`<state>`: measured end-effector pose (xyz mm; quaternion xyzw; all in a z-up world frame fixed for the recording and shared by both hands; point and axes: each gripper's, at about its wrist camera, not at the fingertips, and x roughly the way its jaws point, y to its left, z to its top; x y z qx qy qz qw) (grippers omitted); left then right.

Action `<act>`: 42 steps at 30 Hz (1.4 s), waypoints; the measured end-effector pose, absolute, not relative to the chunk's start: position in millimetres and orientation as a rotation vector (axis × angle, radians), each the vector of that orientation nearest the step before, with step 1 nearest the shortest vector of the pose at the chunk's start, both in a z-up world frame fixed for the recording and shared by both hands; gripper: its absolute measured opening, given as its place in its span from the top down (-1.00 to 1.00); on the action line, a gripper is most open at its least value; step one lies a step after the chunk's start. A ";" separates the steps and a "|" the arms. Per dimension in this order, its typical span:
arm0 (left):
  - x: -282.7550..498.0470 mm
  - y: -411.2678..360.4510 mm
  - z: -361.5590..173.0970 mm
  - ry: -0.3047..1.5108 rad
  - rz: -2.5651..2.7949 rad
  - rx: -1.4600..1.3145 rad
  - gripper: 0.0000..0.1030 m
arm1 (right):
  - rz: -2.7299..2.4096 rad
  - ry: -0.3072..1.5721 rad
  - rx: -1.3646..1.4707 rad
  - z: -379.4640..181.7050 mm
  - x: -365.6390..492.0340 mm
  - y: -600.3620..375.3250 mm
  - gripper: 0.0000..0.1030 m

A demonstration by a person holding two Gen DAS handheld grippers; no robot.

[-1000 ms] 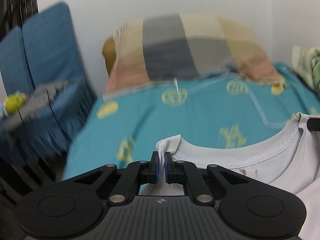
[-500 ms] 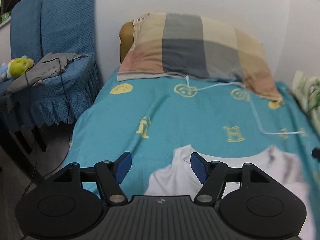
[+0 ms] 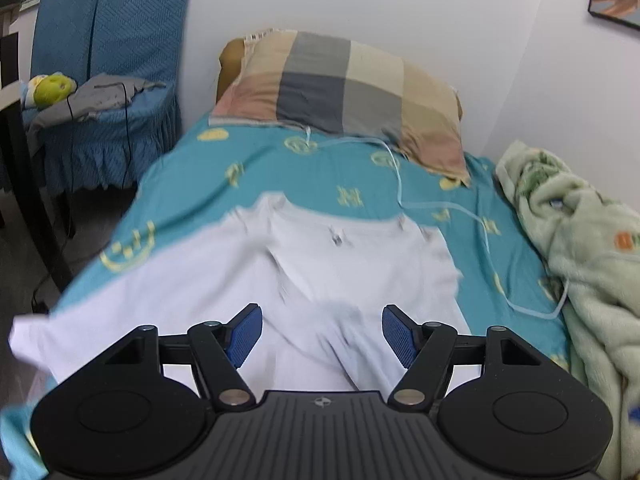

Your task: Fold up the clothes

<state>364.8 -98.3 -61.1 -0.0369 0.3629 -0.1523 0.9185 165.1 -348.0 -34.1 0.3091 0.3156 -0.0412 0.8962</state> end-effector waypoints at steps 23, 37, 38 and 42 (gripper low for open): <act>381.9 -133.4 -117.4 0.710 -0.297 -0.211 0.94 | -0.031 0.689 0.699 -76.6 154.7 -378.8 -0.28; 292.9 -49.8 -132.0 0.973 -0.229 -0.205 0.30 | -0.018 0.716 0.673 -81.1 160.2 -371.1 -0.28; 277.3 -47.5 -129.6 0.992 -0.246 -0.202 0.26 | -0.014 0.713 0.677 -79.9 159.4 -371.3 -0.28; 214.8 -38.5 -119.9 1.069 -0.317 -0.187 -0.09 | 0.006 0.702 0.673 -73.0 151.5 -367.9 -0.28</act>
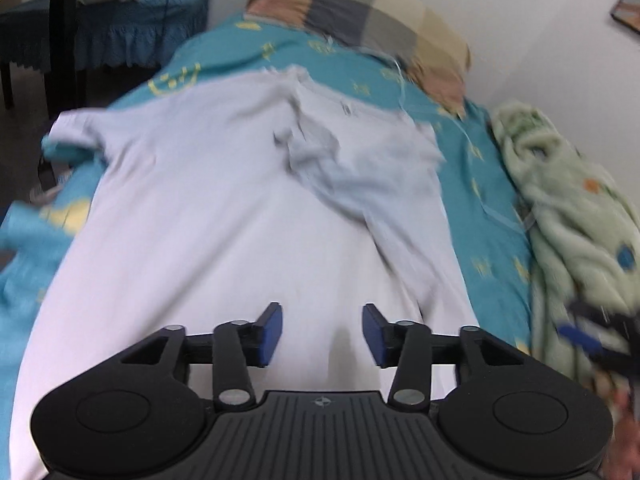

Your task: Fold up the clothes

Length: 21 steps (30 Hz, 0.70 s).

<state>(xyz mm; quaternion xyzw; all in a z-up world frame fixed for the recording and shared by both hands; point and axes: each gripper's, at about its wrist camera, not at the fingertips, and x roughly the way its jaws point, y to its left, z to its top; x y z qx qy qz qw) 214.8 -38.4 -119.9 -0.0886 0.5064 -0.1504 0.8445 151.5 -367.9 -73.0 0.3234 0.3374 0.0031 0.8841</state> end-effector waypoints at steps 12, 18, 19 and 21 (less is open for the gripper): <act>107.1 -26.3 -129.9 1.258 -0.398 -0.118 -0.02 | 0.011 0.693 0.567 -60.2 127.1 -346.3 -0.28; 93.5 -27.5 -127.9 1.352 -0.454 -0.118 0.49 | 0.018 0.743 0.541 -73.7 133.2 -336.5 -0.28; 91.4 -26.5 -126.0 1.357 -0.459 -0.120 0.66 | 0.023 0.752 0.540 -75.9 134.3 -334.7 -0.28; 87.0 -24.7 -122.2 1.369 -0.469 -0.125 0.98 | 0.031 0.764 0.533 -78.9 135.6 -330.6 -0.28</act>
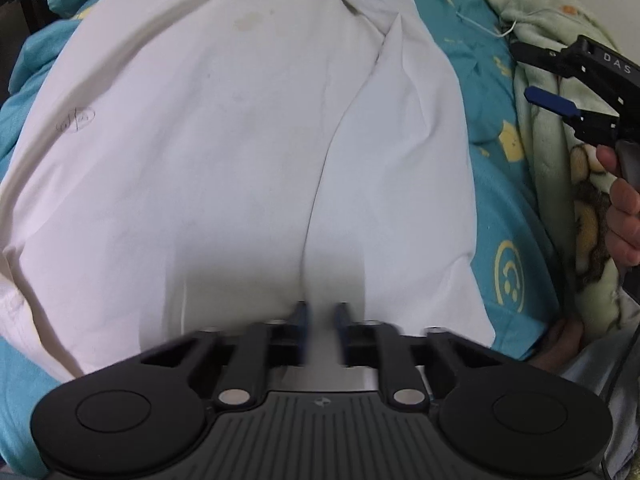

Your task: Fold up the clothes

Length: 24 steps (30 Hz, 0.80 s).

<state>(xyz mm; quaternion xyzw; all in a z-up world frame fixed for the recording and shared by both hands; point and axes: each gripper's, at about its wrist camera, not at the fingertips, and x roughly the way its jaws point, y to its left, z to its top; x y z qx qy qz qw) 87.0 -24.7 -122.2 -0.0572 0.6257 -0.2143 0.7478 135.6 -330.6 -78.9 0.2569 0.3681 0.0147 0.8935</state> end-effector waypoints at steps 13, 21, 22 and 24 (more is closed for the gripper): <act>75.3 -13.7 -117.1 1.446 -0.406 -0.118 0.98 | 0.055 0.792 0.529 -85.8 140.2 -319.8 -0.28; 99.0 12.6 -94.1 1.346 -0.406 -0.228 0.06 | 0.058 0.808 0.540 -87.7 136.2 -314.1 -0.28; 105.3 21.0 -88.1 1.312 -0.402 -0.268 0.01 | 0.062 0.802 0.547 -86.4 136.7 -313.6 -0.28; 125.5 41.7 -80.0 1.239 -0.364 -0.357 -0.18 | 0.069 0.791 0.559 -84.2 138.2 -312.7 -0.28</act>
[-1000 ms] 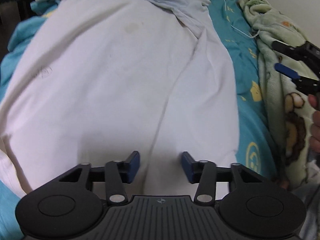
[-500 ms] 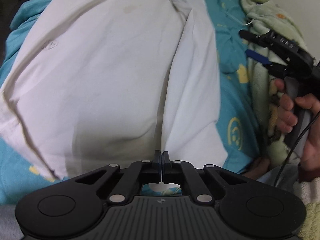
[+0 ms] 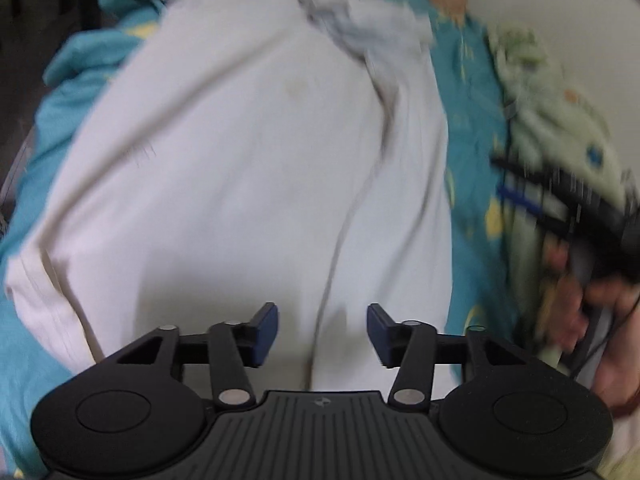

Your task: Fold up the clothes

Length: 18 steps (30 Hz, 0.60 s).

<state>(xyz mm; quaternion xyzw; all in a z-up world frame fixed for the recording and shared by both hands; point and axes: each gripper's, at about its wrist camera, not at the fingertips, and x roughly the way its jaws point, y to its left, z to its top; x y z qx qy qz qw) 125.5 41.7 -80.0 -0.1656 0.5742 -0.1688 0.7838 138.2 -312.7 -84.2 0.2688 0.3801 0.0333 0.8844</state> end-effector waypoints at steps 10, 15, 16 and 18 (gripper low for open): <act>291.4 171.0 -85.6 0.862 -0.038 -0.767 -0.25 | 0.082 0.790 0.613 -93.0 165.1 -311.8 -0.28; 354.0 193.4 -118.1 0.784 0.040 -0.878 -0.21 | 0.080 0.791 0.632 -102.0 186.3 -312.8 -0.28; 360.5 194.7 -122.1 0.775 0.050 -0.878 -0.21 | 0.078 0.797 0.645 -104.8 190.7 -313.8 -0.28; 373.5 197.3 -130.1 0.756 0.068 -0.877 -0.18 | 0.078 0.807 0.671 -110.0 197.9 -315.9 -0.28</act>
